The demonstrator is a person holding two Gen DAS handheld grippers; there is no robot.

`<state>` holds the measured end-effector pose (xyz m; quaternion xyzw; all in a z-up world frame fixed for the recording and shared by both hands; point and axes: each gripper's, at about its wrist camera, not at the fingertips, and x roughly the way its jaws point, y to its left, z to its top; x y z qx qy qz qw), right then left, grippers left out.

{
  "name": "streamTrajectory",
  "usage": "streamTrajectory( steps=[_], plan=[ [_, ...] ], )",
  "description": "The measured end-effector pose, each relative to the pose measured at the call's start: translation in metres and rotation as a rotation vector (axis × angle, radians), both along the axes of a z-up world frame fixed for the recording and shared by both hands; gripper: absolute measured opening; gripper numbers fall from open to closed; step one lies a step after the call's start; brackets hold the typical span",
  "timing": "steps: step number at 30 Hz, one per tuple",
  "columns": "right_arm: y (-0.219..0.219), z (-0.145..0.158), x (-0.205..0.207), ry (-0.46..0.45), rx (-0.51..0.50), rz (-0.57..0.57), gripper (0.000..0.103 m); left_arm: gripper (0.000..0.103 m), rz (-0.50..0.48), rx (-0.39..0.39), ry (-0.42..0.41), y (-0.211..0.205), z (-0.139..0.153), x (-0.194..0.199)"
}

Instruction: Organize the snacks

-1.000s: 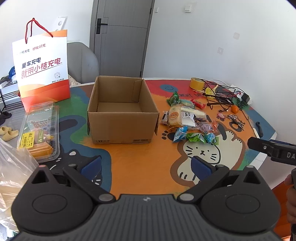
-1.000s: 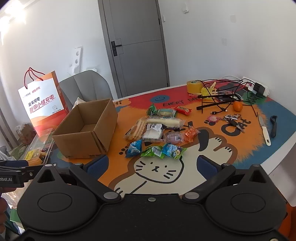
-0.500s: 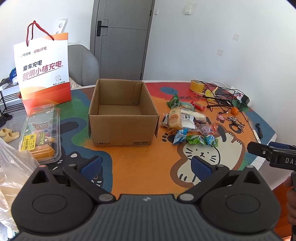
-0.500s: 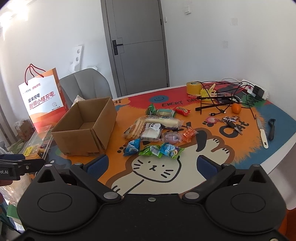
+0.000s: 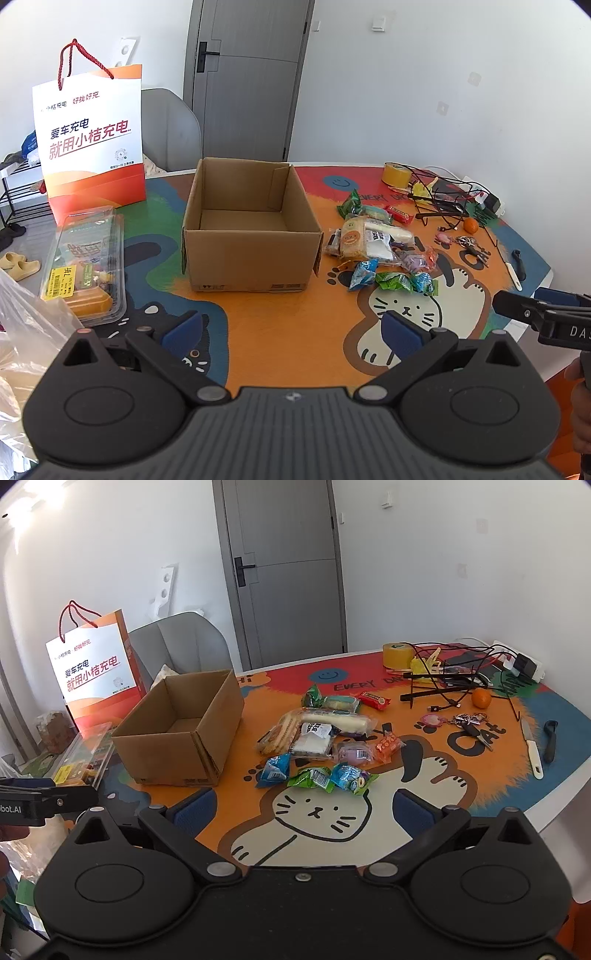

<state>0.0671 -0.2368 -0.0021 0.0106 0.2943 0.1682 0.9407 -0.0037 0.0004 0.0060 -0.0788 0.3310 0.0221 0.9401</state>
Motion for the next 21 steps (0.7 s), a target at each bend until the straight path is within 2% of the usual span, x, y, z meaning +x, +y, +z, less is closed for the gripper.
streamTrajectory(
  steps=[21],
  plan=[
    [-0.0005, -0.0001, 0.0, 0.007, 0.01, -0.002, 0.103, 0.102, -0.002, 0.002, -0.005, 0.0002, 0.0004, 0.0]
  ],
)
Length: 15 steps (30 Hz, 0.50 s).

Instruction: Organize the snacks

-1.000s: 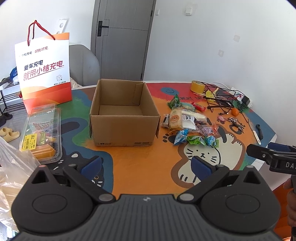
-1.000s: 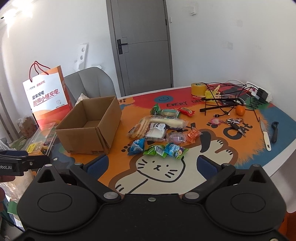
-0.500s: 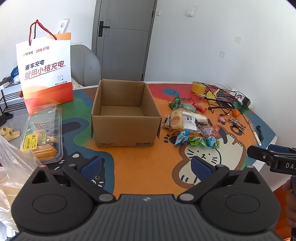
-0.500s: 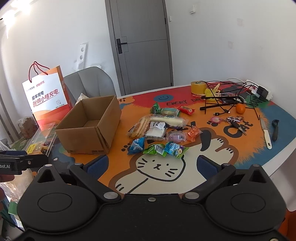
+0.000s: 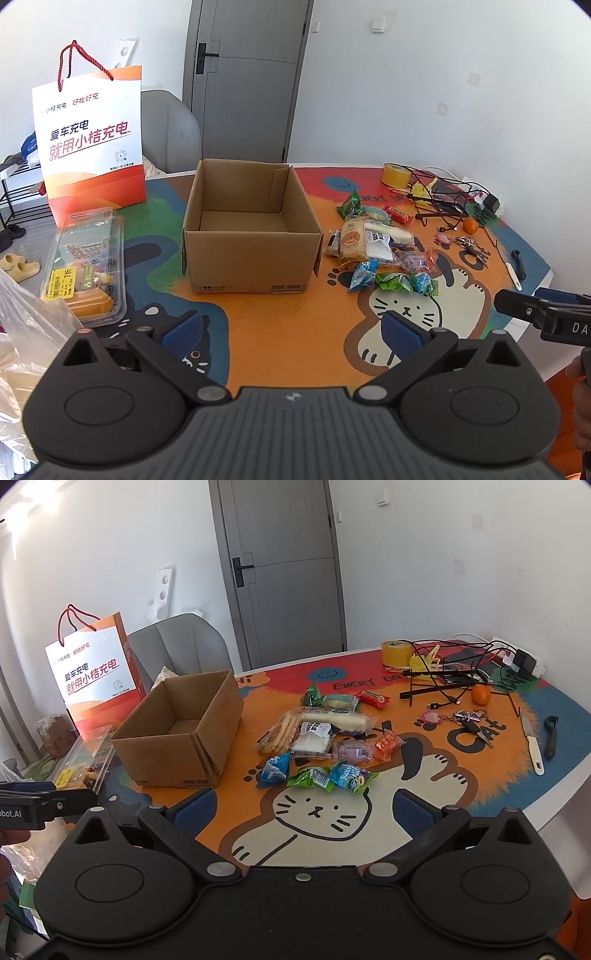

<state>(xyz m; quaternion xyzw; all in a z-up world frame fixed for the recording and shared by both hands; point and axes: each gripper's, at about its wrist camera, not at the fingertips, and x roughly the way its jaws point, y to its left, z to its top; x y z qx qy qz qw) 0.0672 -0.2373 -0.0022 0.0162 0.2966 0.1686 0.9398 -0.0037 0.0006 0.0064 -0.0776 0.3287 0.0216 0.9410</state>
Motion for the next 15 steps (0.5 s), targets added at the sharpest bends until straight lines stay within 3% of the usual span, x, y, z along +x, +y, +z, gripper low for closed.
streamTrajectory(
  steps=[15],
  plan=[
    [-0.007, -0.005, 0.007, 0.008, 0.018, -0.02, 0.103, 0.102, -0.023, 0.025, 0.001, -0.013, 0.0, 0.007]
  ],
)
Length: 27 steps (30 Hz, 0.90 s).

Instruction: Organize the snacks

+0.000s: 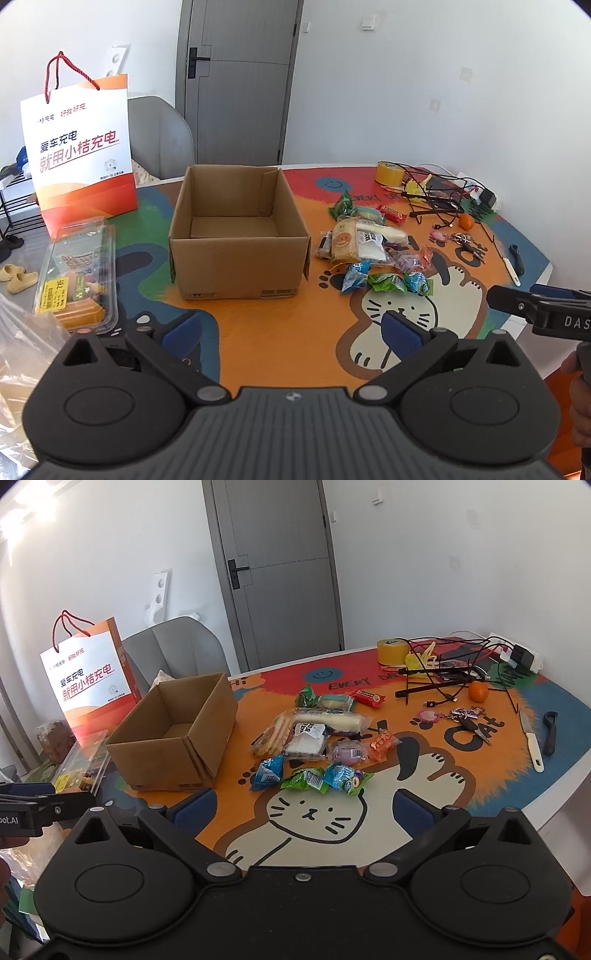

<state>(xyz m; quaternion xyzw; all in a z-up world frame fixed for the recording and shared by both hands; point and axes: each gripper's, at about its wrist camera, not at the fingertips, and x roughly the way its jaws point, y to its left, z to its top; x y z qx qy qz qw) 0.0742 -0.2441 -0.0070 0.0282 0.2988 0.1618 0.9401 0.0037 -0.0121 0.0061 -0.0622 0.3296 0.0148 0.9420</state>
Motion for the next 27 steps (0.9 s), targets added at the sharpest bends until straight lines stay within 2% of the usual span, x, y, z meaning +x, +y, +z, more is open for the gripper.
streamTrajectory(
  steps=[10, 16, 23, 27],
  plan=[
    [-0.014, -0.015, 0.018, -0.004, 0.038, -0.016, 0.103, 0.102, -0.01, -0.005, 0.015, -0.013, -0.013, 0.031],
    [-0.022, -0.033, 0.037, 0.024, 0.062, -0.048, 0.103, 0.102, -0.017, -0.016, -0.017, -0.022, -0.021, 0.047],
    [-0.032, -0.05, 0.053, 0.017, 0.094, -0.091, 0.103, 0.102, -0.018, -0.054, -0.033, -0.031, -0.034, 0.07],
    [-0.035, -0.058, 0.064, 0.021, 0.117, -0.105, 0.103, 0.102, -0.03, -0.07, -0.01, -0.04, -0.046, 0.084]
  ],
)
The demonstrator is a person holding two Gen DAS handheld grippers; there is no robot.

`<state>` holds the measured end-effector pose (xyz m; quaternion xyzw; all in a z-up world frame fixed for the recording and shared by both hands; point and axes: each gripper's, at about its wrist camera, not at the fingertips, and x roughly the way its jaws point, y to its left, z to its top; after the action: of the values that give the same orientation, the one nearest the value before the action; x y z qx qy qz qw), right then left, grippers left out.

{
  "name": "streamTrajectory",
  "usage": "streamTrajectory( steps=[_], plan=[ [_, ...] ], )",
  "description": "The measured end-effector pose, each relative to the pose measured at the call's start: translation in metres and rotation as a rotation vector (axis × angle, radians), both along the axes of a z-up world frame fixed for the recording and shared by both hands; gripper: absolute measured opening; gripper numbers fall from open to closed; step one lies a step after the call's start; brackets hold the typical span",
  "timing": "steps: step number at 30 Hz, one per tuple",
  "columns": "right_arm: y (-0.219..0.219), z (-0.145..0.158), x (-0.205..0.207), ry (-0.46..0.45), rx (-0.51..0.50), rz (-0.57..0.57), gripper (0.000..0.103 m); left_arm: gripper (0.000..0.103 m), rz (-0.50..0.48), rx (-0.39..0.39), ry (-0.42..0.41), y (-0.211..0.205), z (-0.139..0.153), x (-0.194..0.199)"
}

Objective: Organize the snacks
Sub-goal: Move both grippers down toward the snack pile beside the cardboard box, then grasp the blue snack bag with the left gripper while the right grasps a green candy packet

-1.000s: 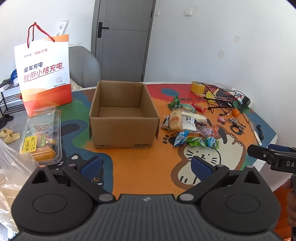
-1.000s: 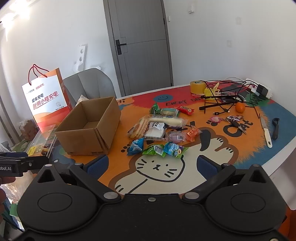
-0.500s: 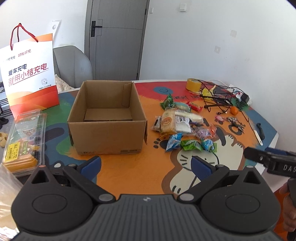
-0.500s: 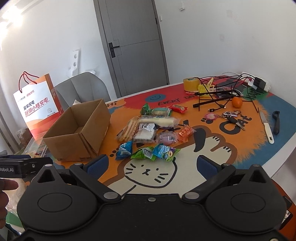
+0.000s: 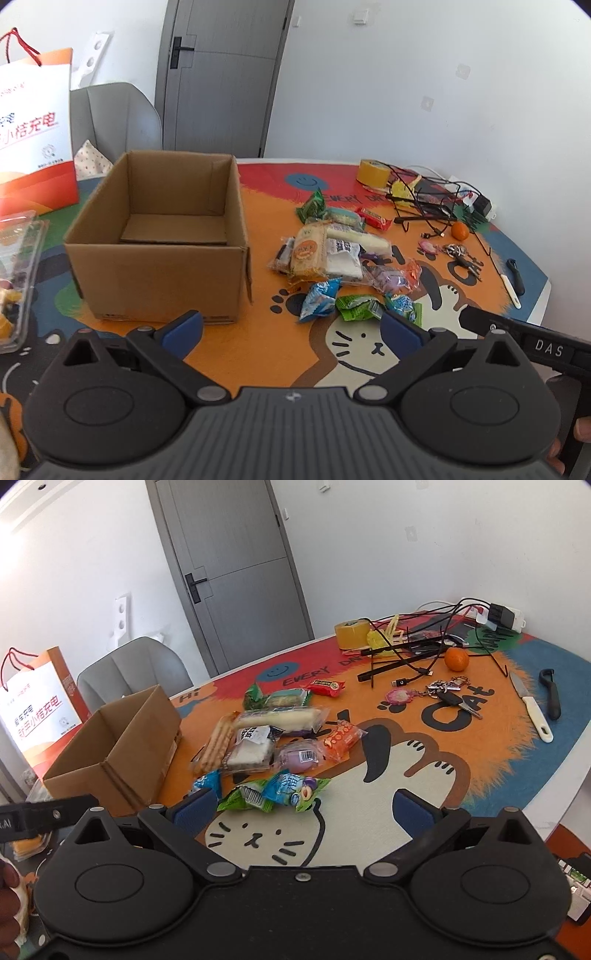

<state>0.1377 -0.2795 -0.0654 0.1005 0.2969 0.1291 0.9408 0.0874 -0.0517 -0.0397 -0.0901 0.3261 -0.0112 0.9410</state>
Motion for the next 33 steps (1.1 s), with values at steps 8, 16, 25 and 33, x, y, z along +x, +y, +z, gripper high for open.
streamTrajectory(
  steps=[8, 16, 25, 33],
  plan=[
    [0.001, -0.021, 0.025, 0.044, 0.017, 0.007, 0.103, 0.101, -0.028, -0.003, -0.001, -0.019, -0.017, 0.025],
    [0.003, -0.036, 0.041, 0.049, 0.031, 0.009, 0.101, 0.071, -0.044, -0.032, -0.006, -0.026, -0.029, 0.05],
    [0.01, -0.045, 0.065, 0.075, 0.058, 0.012, 0.087, 0.064, -0.032, -0.039, 0.036, -0.027, -0.048, 0.082],
    [0.022, -0.054, 0.081, 0.111, 0.058, 0.009, 0.07, 0.061, 0.012, -0.036, 0.061, -0.026, -0.06, 0.099]
  ],
)
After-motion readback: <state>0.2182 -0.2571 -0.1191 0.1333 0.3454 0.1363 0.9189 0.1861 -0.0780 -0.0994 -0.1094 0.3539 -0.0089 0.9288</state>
